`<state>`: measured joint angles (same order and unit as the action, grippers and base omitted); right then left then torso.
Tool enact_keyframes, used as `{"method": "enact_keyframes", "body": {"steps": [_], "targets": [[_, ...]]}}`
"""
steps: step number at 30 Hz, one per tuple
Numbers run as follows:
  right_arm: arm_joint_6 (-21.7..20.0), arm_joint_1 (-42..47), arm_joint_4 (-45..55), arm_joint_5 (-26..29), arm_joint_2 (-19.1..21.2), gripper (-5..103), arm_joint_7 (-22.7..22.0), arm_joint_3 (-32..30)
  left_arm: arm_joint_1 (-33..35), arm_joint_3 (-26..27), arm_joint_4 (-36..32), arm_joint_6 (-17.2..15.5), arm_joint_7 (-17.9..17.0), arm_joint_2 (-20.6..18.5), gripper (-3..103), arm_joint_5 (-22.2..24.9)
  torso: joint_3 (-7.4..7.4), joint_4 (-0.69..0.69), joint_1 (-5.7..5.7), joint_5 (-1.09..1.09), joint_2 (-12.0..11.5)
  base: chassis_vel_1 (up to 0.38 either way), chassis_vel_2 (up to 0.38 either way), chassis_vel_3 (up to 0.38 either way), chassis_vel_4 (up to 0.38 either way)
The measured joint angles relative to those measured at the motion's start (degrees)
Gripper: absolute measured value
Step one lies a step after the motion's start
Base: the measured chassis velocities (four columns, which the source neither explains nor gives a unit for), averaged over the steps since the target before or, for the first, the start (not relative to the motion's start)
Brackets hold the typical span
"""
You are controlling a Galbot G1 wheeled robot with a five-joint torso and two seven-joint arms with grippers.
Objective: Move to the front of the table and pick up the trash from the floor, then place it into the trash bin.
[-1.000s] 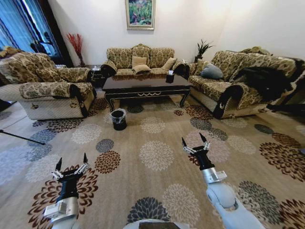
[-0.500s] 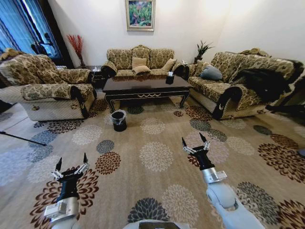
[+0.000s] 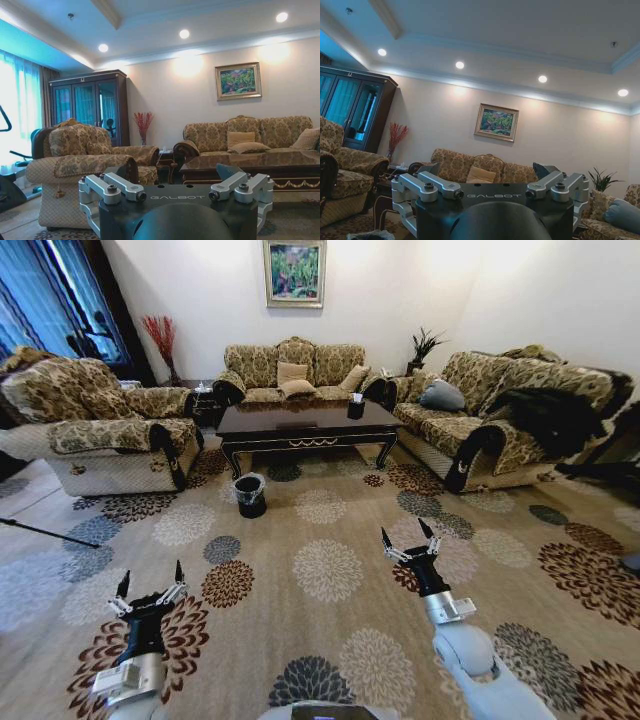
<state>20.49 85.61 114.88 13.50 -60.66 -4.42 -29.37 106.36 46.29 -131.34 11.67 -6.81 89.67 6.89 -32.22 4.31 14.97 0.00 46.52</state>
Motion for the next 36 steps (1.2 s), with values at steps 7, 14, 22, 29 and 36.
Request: {"method": "enact_keyframes", "body": {"steps": [7, 14, 22, 29, 36], "targets": [[0.0, 0.0, 0.0, 0.0, 0.0, 100, 0.0, 0.0, 0.0, 0.0, 0.0, 0.0, 0.0, 0.0, 100, 0.0, -0.91, 0.00, 0.71, 0.00, 1.6, 0.000, 0.000, 0.000, 0.000], [0.0, 0.0, 0.0, 0.0, 0.0, 100, 0.0, 0.0, 0.0, 0.0, 0.0, 0.0, 0.0, 0.0, 100, 0.0, -2.01, 0.00, 1.54, 0.00, 3.6, 0.000, 0.000, 0.000, 0.000], [0.0, 0.0, 0.0, 0.0, 0.0, 100, 0.0, 0.0, 0.0, 0.0, 0.0, 0.0, 0.0, 0.0, 100, 0.0, -3.05, 0.00, 2.40, 0.00, 5.5, 0.000, 0.000, 0.000, 0.000], [0.0, 0.0, 0.0, 0.0, 0.0, 100, 0.0, 0.0, 0.0, 0.0, 0.0, 0.0, 0.0, 0.0, 100, 0.0, -4.12, 0.00, 3.21, 0.00, 7.3, 0.000, 0.000, 0.000, 0.000], [0.0, 0.0, 0.0, 0.0, 0.0, 100, 0.0, 0.0, 0.0, 0.0, 0.0, 0.0, 0.0, 0.0, 100, 0.0, -5.20, 0.00, 4.02, 0.00, 9.2, 0.000, 0.000, 0.000, 0.000]]}}
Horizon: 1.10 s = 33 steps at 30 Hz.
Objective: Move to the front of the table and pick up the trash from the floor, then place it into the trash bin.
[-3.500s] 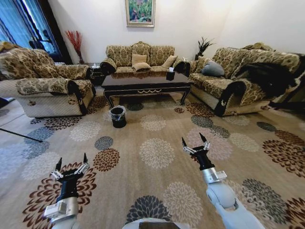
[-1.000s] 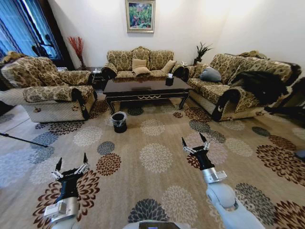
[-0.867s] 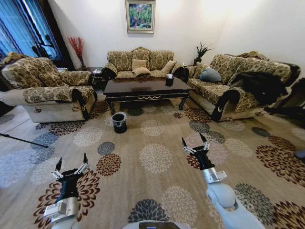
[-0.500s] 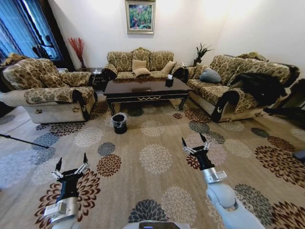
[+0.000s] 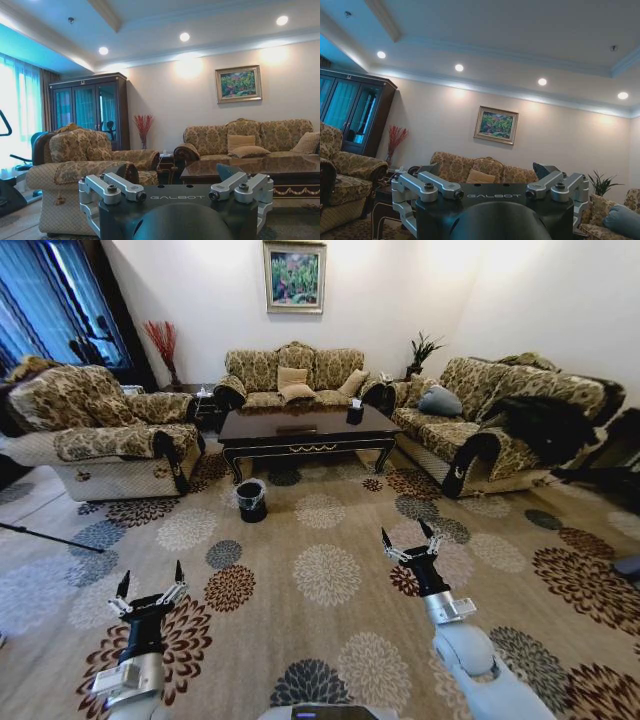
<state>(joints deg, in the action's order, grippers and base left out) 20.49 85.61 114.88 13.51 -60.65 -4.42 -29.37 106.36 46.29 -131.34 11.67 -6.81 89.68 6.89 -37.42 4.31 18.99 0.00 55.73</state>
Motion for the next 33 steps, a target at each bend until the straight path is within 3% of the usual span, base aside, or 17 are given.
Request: {"method": "enact_keyframes", "body": {"steps": [33], "targets": [[0.0, 0.0, 0.0, 0.0, 0.0, 100, 0.0, 0.0, 0.0, 0.0, 0.0, 0.0, 0.0, 0.0, 100, 0.0, -5.05, 0.00, 4.04, 0.00, 9.1, 0.000, 0.000, 0.000, 0.000]]}}
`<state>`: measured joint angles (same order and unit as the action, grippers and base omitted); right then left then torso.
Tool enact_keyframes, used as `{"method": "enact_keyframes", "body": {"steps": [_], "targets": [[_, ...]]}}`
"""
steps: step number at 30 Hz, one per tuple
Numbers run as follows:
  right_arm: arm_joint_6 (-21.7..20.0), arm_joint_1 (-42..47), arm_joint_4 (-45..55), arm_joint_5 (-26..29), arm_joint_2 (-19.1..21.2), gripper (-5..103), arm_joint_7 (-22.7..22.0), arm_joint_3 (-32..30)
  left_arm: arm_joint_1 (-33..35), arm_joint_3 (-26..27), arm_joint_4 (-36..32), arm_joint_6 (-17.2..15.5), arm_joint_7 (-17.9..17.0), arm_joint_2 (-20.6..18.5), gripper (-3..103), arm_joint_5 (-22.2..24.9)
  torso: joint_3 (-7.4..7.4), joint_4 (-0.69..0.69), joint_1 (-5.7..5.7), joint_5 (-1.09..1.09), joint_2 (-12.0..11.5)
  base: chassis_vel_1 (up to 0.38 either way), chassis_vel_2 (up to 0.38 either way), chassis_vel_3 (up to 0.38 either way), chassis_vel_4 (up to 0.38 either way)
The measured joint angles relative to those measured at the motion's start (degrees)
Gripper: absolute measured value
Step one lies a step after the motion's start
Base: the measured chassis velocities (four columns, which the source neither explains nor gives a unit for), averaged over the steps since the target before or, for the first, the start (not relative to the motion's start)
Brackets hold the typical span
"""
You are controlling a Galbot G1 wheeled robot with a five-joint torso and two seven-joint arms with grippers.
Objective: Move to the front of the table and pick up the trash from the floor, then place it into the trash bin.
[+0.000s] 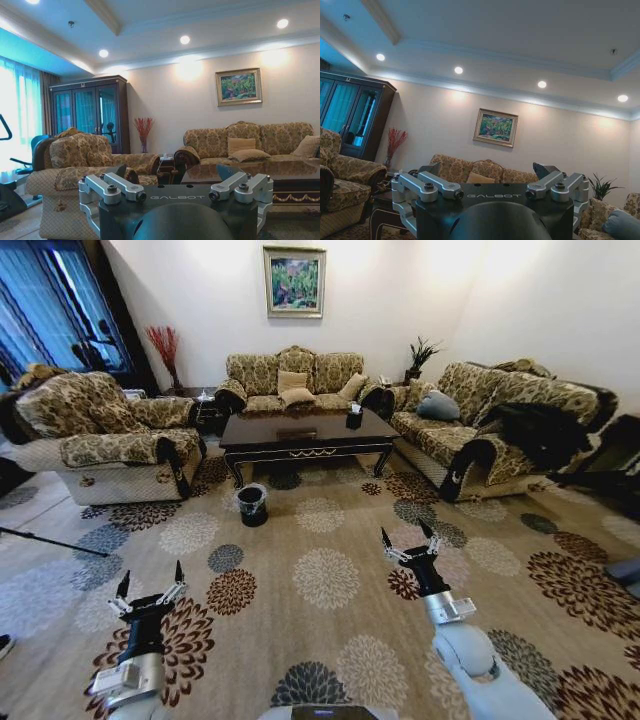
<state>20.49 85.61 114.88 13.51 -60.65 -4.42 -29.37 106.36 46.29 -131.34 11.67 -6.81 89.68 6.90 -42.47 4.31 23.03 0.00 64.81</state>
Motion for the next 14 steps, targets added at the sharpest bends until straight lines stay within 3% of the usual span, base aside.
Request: {"method": "enact_keyframes", "body": {"steps": [14], "targets": [[0.0, 0.0, 0.0, 0.0, 0.0, 100, 0.0, 0.0, 0.0, 0.0, 0.0, 0.0, 0.0, 0.0, 100, 0.0, -0.03, 0.00, 0.00, 0.00, 0.0, 0.000, 0.000, 0.000, 0.000]]}}
